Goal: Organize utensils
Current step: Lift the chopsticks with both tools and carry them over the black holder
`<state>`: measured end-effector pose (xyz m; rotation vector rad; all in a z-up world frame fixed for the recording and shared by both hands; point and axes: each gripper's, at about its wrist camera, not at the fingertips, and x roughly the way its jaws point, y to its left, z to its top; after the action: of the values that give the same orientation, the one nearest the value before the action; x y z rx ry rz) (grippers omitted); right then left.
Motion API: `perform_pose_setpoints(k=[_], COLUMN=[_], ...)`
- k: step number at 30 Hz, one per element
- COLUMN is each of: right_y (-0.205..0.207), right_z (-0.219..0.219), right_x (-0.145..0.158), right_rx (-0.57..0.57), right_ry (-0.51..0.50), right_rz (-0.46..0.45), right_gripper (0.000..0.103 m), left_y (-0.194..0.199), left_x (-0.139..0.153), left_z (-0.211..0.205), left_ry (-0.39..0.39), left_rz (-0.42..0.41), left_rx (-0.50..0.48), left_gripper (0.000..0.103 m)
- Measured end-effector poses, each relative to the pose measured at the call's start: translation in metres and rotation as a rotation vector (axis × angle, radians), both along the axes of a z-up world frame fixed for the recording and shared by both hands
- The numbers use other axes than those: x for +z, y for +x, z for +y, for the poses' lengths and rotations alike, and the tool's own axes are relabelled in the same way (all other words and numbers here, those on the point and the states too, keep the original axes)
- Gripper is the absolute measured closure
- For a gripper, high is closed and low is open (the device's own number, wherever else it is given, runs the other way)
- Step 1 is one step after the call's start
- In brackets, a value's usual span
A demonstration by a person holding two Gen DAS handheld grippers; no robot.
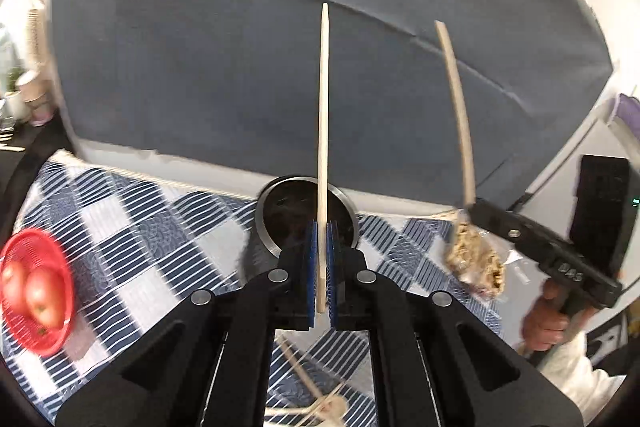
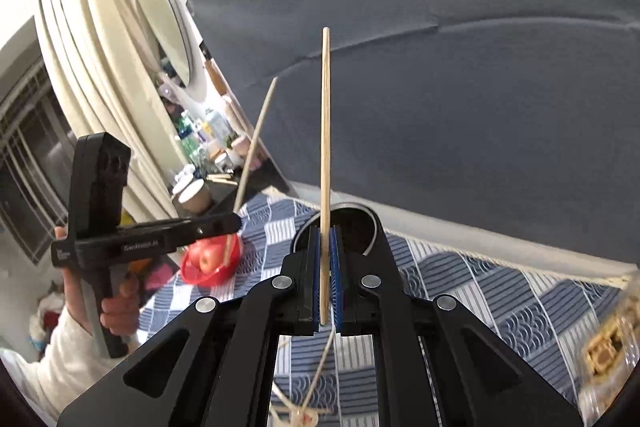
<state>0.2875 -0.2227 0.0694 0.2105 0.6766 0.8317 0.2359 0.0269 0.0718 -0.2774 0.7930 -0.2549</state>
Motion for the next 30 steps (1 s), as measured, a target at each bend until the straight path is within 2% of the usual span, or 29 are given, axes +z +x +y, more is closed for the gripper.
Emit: perform_pose_setpoints(k=[5, 10, 15, 19, 23, 30], right_y=[0.029, 0.046, 0.058, 0.064, 0.071, 0.067], right_z=[0.008, 0.017, 0.027, 0.028, 0.030, 0.034], right_x=[-0.009, -0.012, -0.022, -0.042, -0.056, -0.065], right_rx=[0.016, 0.046, 0.078, 0.069, 0.051, 0.056], right_ry=[0.049, 0.093, 0.169, 0.231, 0.209, 0.141], right_rz=[0.008, -0.030, -0.042, -0.004, 0.031, 0.025], right_gripper=[0.098, 0.098, 0.098, 0.098, 0.098, 0.098], left_y=[0.026, 0.044, 0.052, 0.052, 0.055, 0.050], left_x=[-0.010, -0.024, -0.038, -0.048, -0.059, -0.065], left_z=[-0.010, -0.012, -0.016, -0.024, -0.026, -0.028], left_ry=[-0.029, -0.080, -0.062, -0.017, -0.007, 0.004], left_rz=[-0.016, -0.029, -0.040, -0.034, -0.013, -0.012], left_rx=[-0.016, -0.021, -0.008, -0.015, -0.019, -0.022], left_gripper=[0.098, 0.098, 0.098, 0.098, 0.098, 0.098])
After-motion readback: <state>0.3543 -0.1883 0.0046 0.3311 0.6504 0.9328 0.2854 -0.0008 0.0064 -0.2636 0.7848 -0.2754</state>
